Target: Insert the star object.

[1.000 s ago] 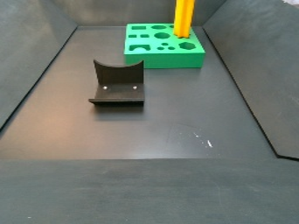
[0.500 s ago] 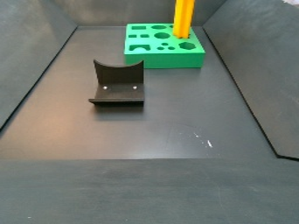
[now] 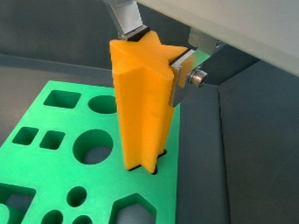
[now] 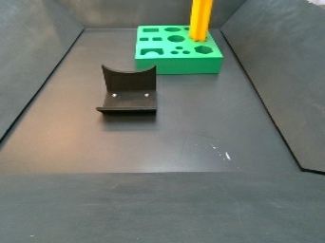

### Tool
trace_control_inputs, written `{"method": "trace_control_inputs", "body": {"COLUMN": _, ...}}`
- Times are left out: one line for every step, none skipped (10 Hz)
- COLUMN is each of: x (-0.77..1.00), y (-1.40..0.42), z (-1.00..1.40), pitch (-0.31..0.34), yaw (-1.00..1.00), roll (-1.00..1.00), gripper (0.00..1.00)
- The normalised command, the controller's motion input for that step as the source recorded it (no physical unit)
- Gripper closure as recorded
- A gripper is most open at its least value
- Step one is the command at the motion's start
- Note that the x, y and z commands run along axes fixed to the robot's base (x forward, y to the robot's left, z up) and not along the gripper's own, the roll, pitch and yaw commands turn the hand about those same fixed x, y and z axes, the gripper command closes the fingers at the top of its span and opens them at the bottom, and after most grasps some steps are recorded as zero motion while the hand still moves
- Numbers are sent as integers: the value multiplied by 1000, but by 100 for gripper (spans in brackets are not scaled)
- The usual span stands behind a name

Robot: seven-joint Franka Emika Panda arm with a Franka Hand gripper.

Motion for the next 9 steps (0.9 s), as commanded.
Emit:
{"method": "trace_control_inputs", "body": {"x": 0, "y": 0, "z": -57, "pitch": 27, "yaw": 0, "roll": 0, "gripper": 100}}
{"method": "trace_control_inputs", "body": {"x": -69, "y": 0, "z": -163, "pitch": 11, "yaw": -197, "roll": -51, "gripper": 100}}
{"method": "trace_control_inputs", "body": {"x": -111, "y": 0, "z": -157, "pitch": 0, "yaw": -11, "roll": -91, "gripper": 100}}
{"method": "trace_control_inputs", "body": {"x": -54, "y": -17, "z": -180, "pitch": 0, "yaw": 0, "roll": -100, "gripper": 100}}
{"method": "trace_control_inputs", "body": {"x": 0, "y": 0, "z": -257, "pitch": 66, "yaw": 0, "roll": -99, "gripper": 100}}
{"method": "trace_control_inputs", "body": {"x": 91, "y": 0, "z": -314, "pitch": 107, "yaw": 0, "roll": -74, "gripper": 100}}
{"method": "trace_control_inputs", "body": {"x": 111, "y": 0, "z": -369, "pitch": 119, "yaw": -49, "roll": -90, "gripper": 100}}
{"method": "trace_control_inputs", "body": {"x": 97, "y": 0, "z": -406, "pitch": 117, "yaw": -66, "roll": -104, "gripper": 100}}
{"method": "trace_control_inputs", "body": {"x": 51, "y": 3, "z": -369, "pitch": 99, "yaw": -54, "roll": -103, "gripper": 100}}
